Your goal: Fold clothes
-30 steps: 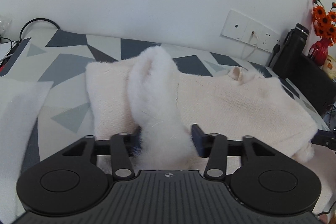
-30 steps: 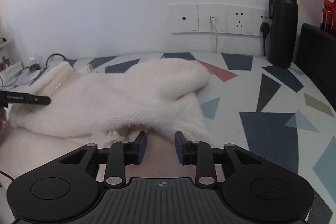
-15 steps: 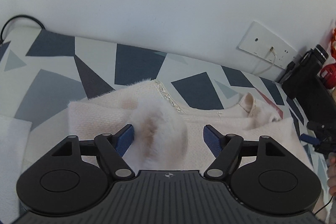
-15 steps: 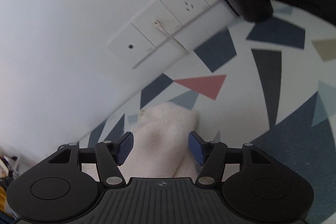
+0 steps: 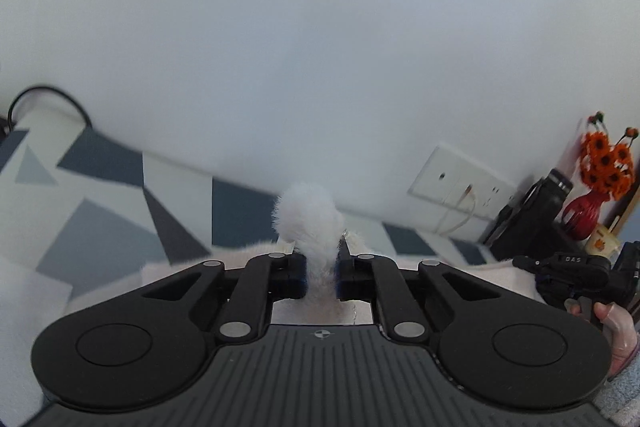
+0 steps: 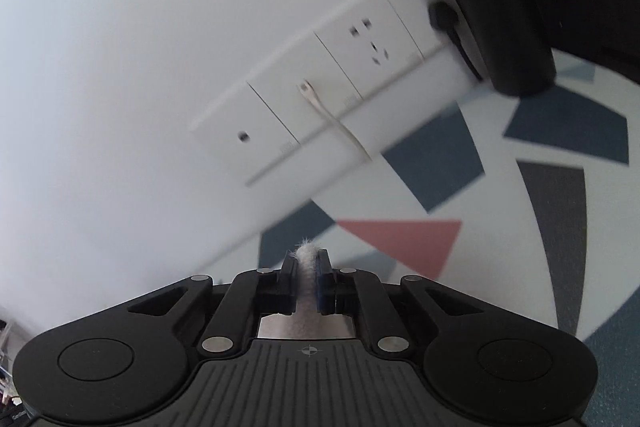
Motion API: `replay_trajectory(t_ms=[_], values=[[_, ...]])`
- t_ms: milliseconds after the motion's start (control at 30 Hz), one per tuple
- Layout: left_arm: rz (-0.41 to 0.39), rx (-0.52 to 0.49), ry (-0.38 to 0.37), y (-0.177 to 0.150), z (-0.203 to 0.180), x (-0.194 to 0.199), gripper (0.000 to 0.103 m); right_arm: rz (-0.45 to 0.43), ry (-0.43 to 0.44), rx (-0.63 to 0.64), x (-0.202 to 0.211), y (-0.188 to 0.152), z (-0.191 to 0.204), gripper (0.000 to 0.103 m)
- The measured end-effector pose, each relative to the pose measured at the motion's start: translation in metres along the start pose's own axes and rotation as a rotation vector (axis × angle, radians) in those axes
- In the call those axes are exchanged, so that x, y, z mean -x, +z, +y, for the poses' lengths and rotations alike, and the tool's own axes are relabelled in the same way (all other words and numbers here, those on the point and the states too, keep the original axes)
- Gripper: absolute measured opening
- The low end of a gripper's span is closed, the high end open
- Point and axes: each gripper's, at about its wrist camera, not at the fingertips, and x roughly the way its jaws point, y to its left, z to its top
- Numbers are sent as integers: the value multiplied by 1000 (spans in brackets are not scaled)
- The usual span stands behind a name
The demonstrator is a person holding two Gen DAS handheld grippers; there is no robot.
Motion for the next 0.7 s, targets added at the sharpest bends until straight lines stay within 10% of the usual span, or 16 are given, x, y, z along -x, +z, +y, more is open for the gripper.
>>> replay_trajectory(t_ms=[200, 400, 700], values=[[107, 16, 149, -7, 26, -40, 14, 71, -47, 27, -43, 5, 13, 8], [196, 9, 122, -12, 28, -41, 83, 104, -103, 32, -43, -1, 10, 41], [254, -160, 63, -54, -25, 61, 90, 129, 101, 101, 90, -45, 13, 60]])
